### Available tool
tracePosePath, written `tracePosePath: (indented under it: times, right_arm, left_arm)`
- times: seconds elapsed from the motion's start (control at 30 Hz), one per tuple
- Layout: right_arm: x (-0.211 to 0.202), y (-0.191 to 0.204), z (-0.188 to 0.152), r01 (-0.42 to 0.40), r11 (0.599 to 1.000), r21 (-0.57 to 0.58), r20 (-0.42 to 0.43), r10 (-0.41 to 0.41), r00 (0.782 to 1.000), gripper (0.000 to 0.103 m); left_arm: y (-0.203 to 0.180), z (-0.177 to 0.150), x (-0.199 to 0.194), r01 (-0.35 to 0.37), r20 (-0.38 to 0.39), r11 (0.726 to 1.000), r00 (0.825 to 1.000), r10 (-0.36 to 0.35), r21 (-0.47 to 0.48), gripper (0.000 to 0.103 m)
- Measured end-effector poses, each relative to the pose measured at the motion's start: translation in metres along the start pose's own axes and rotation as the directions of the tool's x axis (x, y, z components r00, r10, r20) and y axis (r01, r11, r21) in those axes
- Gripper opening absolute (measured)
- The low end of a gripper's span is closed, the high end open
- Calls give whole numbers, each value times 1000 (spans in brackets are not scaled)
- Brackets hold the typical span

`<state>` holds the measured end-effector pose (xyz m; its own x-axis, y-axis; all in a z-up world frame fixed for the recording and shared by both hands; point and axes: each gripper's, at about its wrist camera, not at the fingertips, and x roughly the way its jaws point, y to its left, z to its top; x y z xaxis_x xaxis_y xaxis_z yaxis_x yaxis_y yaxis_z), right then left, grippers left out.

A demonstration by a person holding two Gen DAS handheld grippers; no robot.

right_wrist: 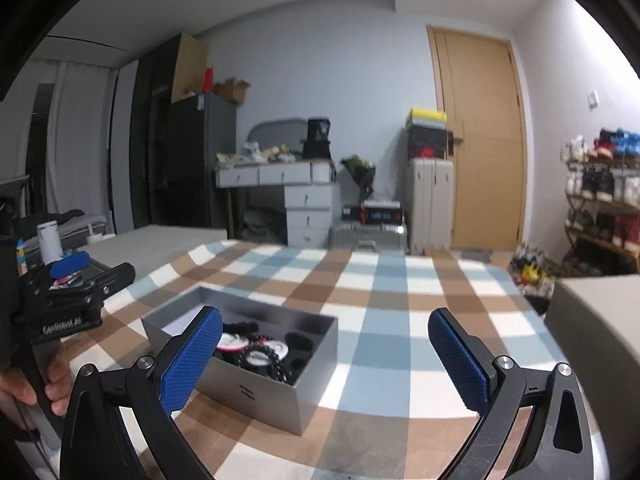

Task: Organize jewelry

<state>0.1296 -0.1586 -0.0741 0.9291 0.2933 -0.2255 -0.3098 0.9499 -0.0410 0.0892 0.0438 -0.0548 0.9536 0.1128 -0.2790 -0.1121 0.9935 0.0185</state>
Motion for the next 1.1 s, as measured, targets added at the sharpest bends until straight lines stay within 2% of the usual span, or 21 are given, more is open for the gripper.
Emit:
tracePosePath:
  times: [0.1,0.17,1.1]
  right_arm:
    - [-1,2,0,-6,1000,-14,7,6,1000,103]
    - [-1,1,0,-5,1000,-9,4,6,1000,103]
    - [-1,0,2,0,1000,-8,-9,0,1000,103]
  left_arm:
    - [0,0,4,33,-30,999,999,-33,-5,102]
    - [1,0,-3,42,-7,999,999,-42,-13,102]
    - [0,0,-3,16,-12,1000,1000,-17,-24,102]
